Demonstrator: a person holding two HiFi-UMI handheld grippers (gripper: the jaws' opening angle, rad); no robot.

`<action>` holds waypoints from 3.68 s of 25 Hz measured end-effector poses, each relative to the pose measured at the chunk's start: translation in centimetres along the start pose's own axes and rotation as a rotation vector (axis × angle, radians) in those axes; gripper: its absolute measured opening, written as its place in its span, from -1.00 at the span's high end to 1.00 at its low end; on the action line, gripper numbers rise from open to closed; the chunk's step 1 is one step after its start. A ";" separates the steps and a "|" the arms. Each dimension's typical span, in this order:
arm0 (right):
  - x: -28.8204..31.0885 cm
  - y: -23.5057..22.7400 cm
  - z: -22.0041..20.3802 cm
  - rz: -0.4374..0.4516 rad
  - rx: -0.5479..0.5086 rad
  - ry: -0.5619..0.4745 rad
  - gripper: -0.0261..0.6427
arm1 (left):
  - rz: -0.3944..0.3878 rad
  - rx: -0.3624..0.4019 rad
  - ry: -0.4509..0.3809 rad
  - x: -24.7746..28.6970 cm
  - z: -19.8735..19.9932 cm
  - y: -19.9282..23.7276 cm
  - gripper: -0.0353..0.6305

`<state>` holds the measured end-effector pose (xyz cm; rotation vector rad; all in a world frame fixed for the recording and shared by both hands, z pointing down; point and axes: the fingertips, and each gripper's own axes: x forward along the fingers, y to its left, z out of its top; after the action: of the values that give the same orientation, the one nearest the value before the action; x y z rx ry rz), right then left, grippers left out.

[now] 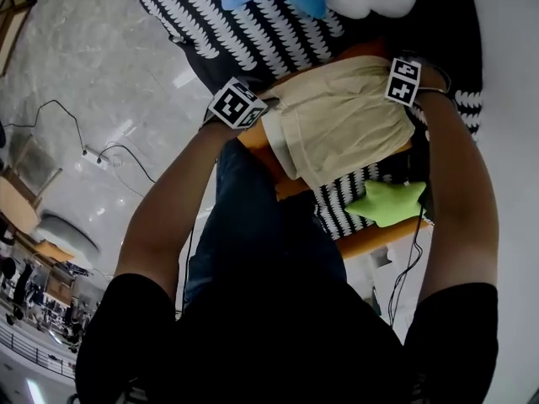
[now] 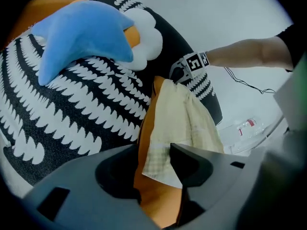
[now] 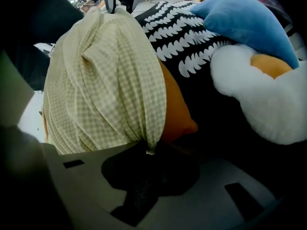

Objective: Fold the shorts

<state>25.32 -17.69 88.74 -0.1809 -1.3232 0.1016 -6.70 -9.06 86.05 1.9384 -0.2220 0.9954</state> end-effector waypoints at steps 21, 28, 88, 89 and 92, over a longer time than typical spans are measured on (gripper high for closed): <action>-12.2 -1.2 -0.6 -0.321 0.042 -0.240 0.80 | 0.320 0.124 -0.140 -10.7 2.1 -1.8 0.79; -14.7 0.8 -0.1 -0.416 0.006 -0.284 0.80 | 0.475 0.240 -0.192 -14.0 1.6 -4.0 0.80; -0.7 18.4 -10.7 -0.521 0.322 -0.105 0.78 | 0.142 0.565 0.081 7.8 -12.0 -27.9 0.81; -0.6 18.5 -10.6 -0.522 0.331 -0.109 0.77 | 0.144 0.560 0.081 7.9 -12.1 -27.7 0.81; -0.3 18.7 -10.6 -0.518 0.364 -0.118 0.71 | 0.148 0.541 0.079 8.0 -12.3 -27.4 0.81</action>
<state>36.10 -0.21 82.45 0.4827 -1.4068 -0.0889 5.78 18.01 77.15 2.3868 -0.0508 1.3276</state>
